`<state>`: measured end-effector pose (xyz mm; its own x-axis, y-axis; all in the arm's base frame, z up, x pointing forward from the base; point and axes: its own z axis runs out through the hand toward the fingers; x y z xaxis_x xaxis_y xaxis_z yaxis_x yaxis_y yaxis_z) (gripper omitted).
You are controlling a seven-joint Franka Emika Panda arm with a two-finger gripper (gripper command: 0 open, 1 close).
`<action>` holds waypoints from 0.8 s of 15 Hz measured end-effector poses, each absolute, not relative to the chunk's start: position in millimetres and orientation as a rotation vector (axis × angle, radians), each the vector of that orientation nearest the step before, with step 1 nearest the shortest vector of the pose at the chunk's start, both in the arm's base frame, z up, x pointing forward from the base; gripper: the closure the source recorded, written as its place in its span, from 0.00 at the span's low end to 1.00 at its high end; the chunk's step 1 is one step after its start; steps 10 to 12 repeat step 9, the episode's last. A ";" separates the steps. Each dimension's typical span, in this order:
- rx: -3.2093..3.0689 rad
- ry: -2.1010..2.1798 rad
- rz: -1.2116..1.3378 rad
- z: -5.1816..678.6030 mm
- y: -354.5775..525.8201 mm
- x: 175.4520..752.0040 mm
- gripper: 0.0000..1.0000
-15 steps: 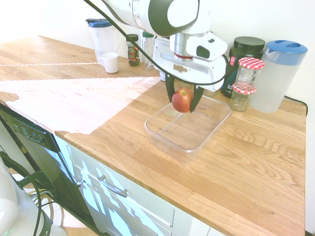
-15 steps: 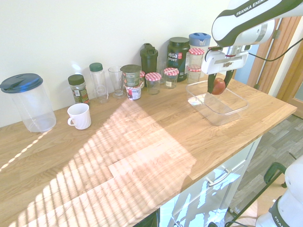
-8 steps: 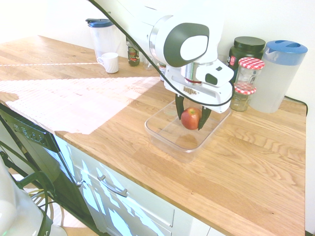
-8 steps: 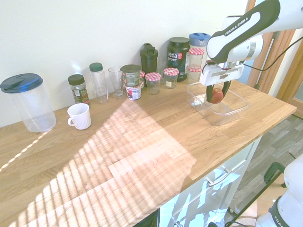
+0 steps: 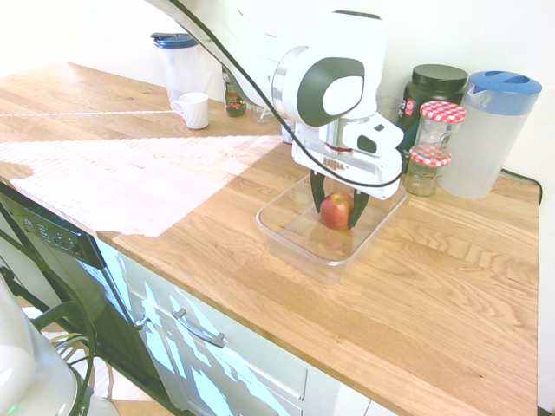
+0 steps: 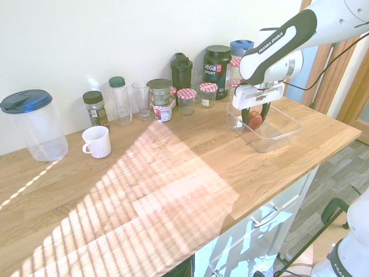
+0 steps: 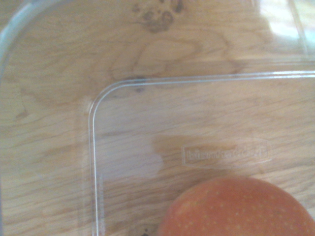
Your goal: Put the apple into the container
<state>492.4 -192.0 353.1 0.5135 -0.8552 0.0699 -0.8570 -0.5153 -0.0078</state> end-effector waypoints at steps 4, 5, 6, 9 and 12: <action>2.690 -1.528 0.129 365.3 -194.4 500.4 0.00; 2.689 -1.529 0.129 371.5 -194.6 502.8 0.00; 2.691 -1.527 0.133 382.5 -192.3 506.1 0.00; 2.762 -1.430 0.135 444.5 -143.3 506.5 0.00; 2.762 -1.430 0.135 444.5 -143.3 506.5 0.00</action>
